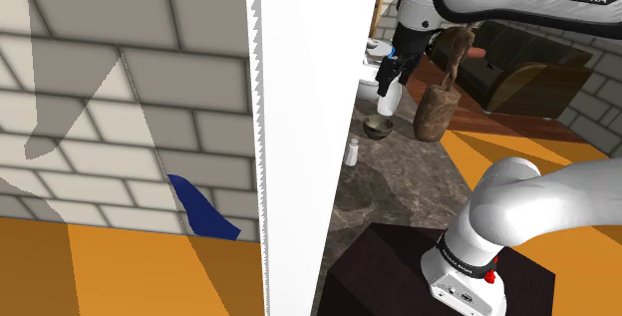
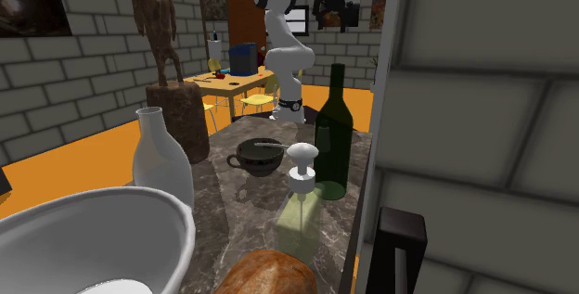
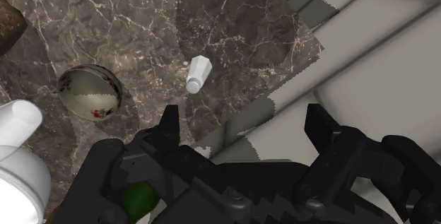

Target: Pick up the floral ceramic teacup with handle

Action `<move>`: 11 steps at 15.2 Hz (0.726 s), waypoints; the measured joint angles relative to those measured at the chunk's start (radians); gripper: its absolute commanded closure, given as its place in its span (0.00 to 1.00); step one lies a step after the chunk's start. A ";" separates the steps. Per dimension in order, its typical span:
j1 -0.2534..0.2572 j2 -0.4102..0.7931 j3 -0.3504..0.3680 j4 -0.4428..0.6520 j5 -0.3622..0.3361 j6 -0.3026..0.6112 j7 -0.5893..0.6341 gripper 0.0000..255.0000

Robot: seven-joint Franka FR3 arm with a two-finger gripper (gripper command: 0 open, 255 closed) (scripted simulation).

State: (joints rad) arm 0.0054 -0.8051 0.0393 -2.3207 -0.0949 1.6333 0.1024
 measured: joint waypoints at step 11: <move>-0.066 0.142 -0.183 -0.041 -0.041 0.187 -0.112 0.00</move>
State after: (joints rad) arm -0.0602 -0.6627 -0.1439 -2.3612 -0.1362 1.8201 -0.0097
